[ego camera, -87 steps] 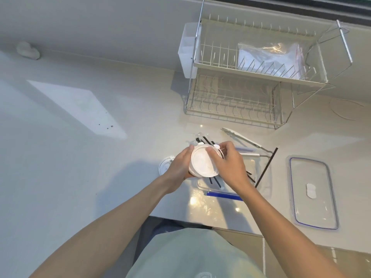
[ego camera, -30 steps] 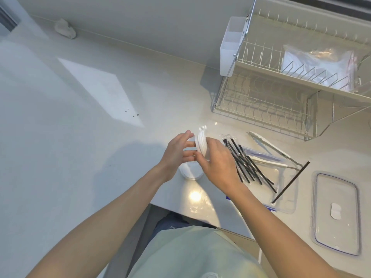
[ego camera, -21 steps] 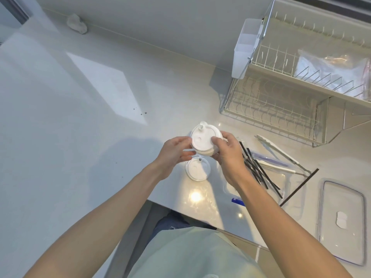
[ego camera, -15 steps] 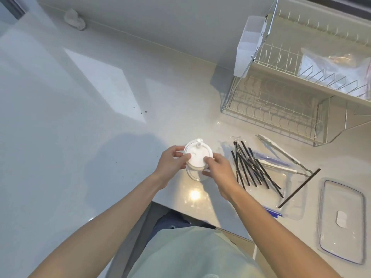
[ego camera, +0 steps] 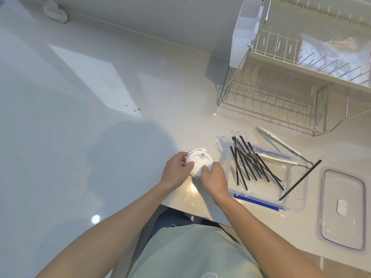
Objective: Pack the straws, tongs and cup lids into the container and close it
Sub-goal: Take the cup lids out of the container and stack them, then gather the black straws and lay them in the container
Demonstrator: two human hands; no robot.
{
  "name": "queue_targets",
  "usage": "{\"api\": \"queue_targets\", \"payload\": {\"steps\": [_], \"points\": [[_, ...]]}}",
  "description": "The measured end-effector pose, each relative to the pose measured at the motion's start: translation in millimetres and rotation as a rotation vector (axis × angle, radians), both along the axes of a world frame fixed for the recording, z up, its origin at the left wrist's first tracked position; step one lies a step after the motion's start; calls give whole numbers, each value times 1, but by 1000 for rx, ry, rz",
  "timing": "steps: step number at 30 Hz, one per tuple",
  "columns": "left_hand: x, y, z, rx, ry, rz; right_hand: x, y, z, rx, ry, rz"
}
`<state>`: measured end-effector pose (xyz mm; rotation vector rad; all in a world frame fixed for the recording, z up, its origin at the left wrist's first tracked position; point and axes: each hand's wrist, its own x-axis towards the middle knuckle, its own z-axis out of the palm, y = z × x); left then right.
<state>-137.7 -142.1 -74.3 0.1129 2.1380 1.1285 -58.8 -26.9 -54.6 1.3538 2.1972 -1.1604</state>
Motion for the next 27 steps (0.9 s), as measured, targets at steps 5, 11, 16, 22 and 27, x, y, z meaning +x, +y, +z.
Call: {"api": "queue_targets", "payload": {"steps": [5, 11, 16, 22, 27], "points": [[0, -1, -7, -41, -42, 26, -4, -2, -3, 36, -29, 3], [-3, -1, -9, -64, -82, 24, -7, -6, -8, 30, -55, -9], [-13, -2, -9, -49, -136, -8, -10, -7, -9, 17, -78, -39], [-22, -3, -9, -75, -140, -65, -8, -9, -3, 113, -74, 38], [-29, 4, -2, -137, -185, -83, -3, -8, 21, 261, -69, 366]]}}
